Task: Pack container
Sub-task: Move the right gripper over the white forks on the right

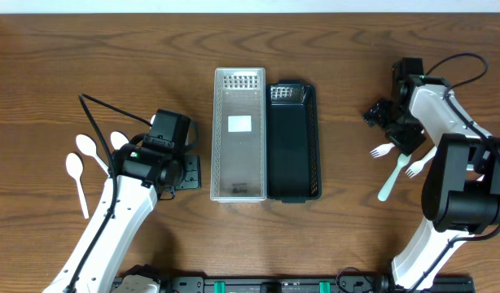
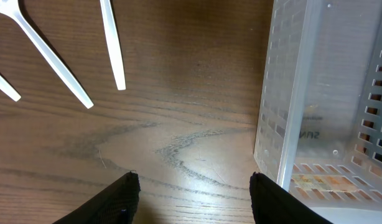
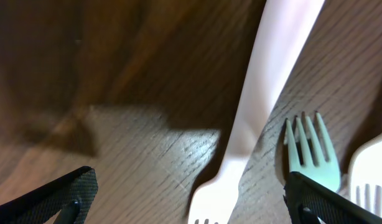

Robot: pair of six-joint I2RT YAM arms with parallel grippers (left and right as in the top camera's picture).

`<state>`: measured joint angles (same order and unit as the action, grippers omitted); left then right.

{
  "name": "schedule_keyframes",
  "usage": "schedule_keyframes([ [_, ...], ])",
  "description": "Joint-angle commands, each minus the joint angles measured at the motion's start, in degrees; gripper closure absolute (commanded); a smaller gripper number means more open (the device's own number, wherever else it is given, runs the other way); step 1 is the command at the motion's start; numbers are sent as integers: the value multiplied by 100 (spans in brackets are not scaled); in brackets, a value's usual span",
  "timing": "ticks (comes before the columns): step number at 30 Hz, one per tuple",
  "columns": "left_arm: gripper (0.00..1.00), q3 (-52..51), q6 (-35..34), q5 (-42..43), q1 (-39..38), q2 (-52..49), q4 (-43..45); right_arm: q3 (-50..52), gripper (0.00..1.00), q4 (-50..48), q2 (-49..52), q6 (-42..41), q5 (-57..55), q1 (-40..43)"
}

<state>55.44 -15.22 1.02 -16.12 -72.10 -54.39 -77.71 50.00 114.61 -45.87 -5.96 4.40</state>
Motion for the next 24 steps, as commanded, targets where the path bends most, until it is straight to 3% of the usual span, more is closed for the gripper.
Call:
schedule_keyframes([
  [1, 40, 133, -13, -85, 31, 63, -15, 205, 1, -103, 85, 9, 7, 50],
  [19, 40, 133, -13, -83, 31, 63, -17, 909, 1, -654, 85, 138, 26, 50],
  [24, 40, 133, -13, -83, 31, 63, -20, 911, 16, -699, 83, 138, 26, 50],
])
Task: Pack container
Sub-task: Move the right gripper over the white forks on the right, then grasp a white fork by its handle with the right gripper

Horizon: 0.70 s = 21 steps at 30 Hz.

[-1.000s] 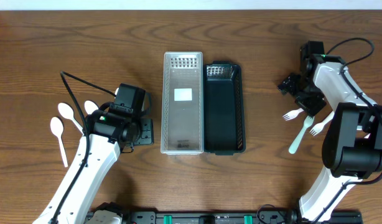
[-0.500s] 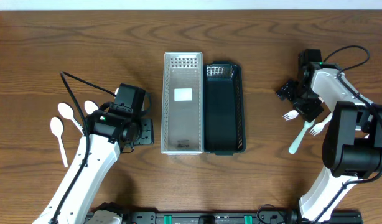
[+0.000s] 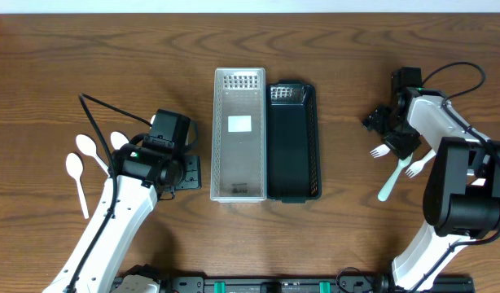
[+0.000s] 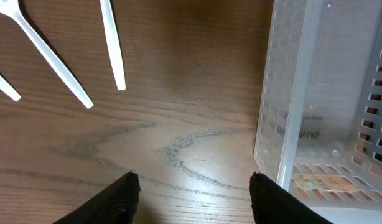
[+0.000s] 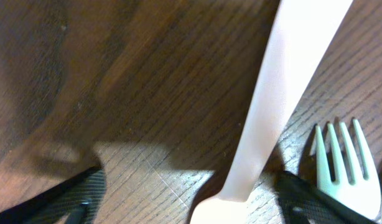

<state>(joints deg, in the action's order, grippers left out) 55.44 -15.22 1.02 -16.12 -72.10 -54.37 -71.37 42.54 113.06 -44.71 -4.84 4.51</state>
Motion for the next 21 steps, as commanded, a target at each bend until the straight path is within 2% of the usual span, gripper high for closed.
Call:
schedule_keyframes([
  [1, 40, 133, -13, -83, 31, 63, -22, 275, 19, 17, 238, 22, -85, 39],
  [4, 40, 133, -13, -83, 31, 63, -26, 275, 26, -133, 238, 22, -87, 39],
  [10, 40, 133, -13, -83, 31, 63, -111, 275, 32, -407, 238, 22, -90, 42],
  [14, 40, 133, -13, -83, 31, 63, -164, 275, 42, -472, 238, 22, -90, 42],
  [21, 40, 133, -13, -83, 31, 63, -168, 275, 51, -442, 238, 22, -90, 42],
])
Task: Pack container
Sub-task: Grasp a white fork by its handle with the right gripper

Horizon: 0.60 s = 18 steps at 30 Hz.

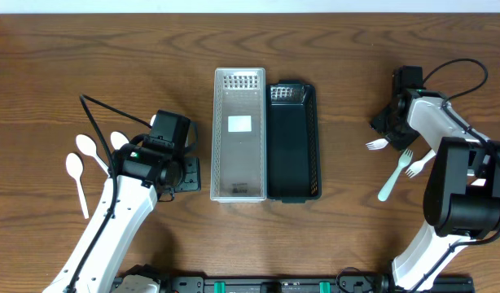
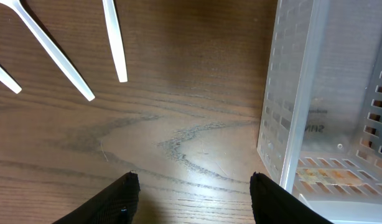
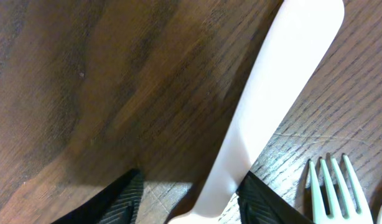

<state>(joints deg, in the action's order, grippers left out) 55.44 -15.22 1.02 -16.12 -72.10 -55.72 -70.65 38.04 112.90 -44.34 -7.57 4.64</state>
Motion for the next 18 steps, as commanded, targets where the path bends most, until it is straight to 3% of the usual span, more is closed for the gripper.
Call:
schedule_keyframes([
  [1, 40, 133, -13, -83, 31, 63, -33, 203, 53, 15, 254, -15, 184, 28],
  [9, 40, 133, -13, -83, 31, 63, -35, 205, 66, 55, 254, -15, 186, 26],
  [18, 40, 133, -13, -83, 31, 63, -35, 203, 73, 74, 254, -13, 184, 26],
])
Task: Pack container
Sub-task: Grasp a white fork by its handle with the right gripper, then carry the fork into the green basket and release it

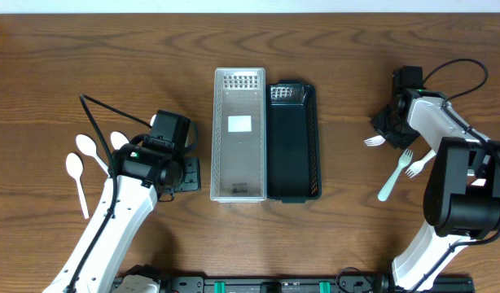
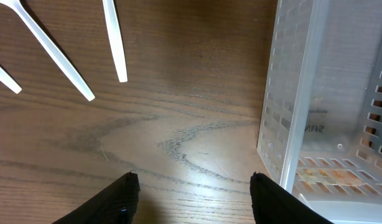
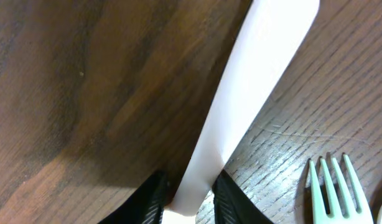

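Note:
My right gripper (image 3: 190,194) is shut on the handle of a white plastic fork (image 3: 244,106), low over the wood. In the overhead view the right gripper (image 1: 385,130) sits at the right of the table, with the white fork's head (image 1: 371,142) poking out to its left. A clear container (image 1: 239,134) and a black container (image 1: 294,140) stand side by side mid-table, both with nothing inside. My left gripper (image 2: 194,200) is open over bare wood, just left of the clear container's wall (image 2: 290,106).
A teal fork (image 3: 331,186) lies beside the held one, and a second white fork (image 1: 413,161) next to the teal fork (image 1: 388,185). White spoons (image 1: 81,155) lie at the far left, their handles (image 2: 113,43) in the left wrist view.
My right gripper's jaws, then astride the fork handle with a little gap, are now pressed against it. The fork head has shifted slightly up and left. The left arm has not moved.
My right gripper stood wide open above the forks. Then it was lower, still wide, with the white fork's handle between its fingers. Then the jaws were much narrower around the handle, and now they are shut on it. The left gripper stayed open beside the clear container.

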Robot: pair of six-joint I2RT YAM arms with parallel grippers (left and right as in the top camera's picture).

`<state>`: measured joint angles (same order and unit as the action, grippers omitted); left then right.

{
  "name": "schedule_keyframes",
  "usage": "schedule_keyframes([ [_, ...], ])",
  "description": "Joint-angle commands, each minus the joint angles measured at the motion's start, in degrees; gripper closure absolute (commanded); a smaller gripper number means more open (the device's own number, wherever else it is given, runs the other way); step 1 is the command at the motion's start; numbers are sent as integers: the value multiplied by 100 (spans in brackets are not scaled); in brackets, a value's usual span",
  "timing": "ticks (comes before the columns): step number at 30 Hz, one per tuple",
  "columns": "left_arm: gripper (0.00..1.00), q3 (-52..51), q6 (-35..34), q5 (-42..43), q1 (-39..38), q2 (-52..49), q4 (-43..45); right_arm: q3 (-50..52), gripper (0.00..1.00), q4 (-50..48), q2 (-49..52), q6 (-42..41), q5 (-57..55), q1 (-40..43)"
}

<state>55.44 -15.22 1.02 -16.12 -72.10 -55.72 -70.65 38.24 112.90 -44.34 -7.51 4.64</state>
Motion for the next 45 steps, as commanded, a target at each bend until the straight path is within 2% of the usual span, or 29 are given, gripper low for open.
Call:
schedule_keyframes([
  [1, 40, 133, -13, -83, 31, 63, -35, 205, 75, 68, 254, -2, 179, 26],
  [5, 40, 133, -11, -83, 31, 63, -33, 203, 82, 79, 254, 146, 179, 26],
  [8, 40, 133, -13, -83, 31, 63, -35, 203, 91, 79, 254, 179, 177, 26],
  [13, 40, 133, -11, -83, 31, 63, -33, 203, 99, 79, 249, 190, 179, 22],
  [20, 40, 133, -13, -83, 31, 63, -35, 195, 99, 140, 144, 551, 190, -33],
  [26, 40, 133, -11, -85, 31, 63, -33, -59, 99, 271, -564, 1202, 199, -378],
  [32, 40, 133, -11, -85, 31, 63, -31, -660, 99, 918, -1788, 1950, 197, -1440],
  [36, 40, 133, -11, -85, 31, 63, -28, -949, 99, 1311, -2312, 1974, 177, -2402],
  [42, 40, 133, -13, -85, 31, 63, -33, -935, 99, 1482, -2173, 1397, 175, -3480],
  [45, 40, 131, -11, -85, 31, 63, -35, -916, 99, 1478, -1814, 1139, 173, -3687],
])
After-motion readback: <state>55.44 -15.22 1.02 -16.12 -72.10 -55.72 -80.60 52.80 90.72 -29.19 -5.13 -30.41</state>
